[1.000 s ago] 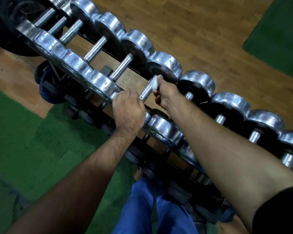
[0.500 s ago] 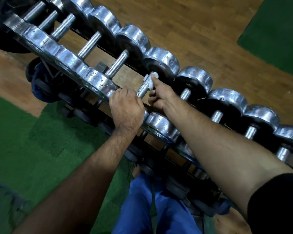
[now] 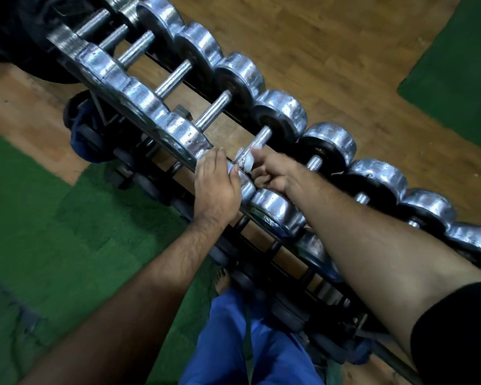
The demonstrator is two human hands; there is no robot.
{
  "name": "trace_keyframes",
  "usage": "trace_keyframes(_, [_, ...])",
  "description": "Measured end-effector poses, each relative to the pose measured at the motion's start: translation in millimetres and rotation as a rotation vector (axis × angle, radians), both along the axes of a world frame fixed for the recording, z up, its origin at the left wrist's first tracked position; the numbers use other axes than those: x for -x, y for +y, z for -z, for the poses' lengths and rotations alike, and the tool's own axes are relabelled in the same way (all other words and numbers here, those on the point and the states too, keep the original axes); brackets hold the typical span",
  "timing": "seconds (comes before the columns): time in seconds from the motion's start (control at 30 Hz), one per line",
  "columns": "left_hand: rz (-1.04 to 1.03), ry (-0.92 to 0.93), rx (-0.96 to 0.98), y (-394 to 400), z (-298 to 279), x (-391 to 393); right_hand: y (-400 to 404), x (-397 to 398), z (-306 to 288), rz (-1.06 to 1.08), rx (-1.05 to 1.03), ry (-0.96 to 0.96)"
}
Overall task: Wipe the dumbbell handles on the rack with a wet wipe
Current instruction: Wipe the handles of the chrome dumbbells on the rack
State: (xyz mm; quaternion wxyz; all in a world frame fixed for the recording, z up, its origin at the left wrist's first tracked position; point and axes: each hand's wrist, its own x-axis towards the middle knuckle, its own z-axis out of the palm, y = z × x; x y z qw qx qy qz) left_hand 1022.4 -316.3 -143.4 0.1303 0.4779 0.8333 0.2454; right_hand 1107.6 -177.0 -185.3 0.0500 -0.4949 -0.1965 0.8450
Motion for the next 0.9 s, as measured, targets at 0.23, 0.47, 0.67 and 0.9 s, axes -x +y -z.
trace_keyframes(0.23, [0.0, 0.03, -0.003, -0.9, 4.8, -0.1, 6.1, -5.4, 6.5, 0.093, 0.062, 0.11])
trace_keyframes(0.47, [0.048, 0.064, 0.024, 5.1, 0.6, 6.3, 0.9, -8.5, 14.2, -0.09, 0.06, 0.159])
trace_keyframes(0.67, [0.084, 0.053, -0.075, 13.2, 2.4, 13.9, 26.1, -7.0, 8.6, 0.216, 0.077, 0.171])
trace_keyframes(0.9, [0.073, 0.076, -0.077, 11.5, 13.0, 10.3, 7.1, -7.6, -6.0, 0.133, 0.047, 0.127])
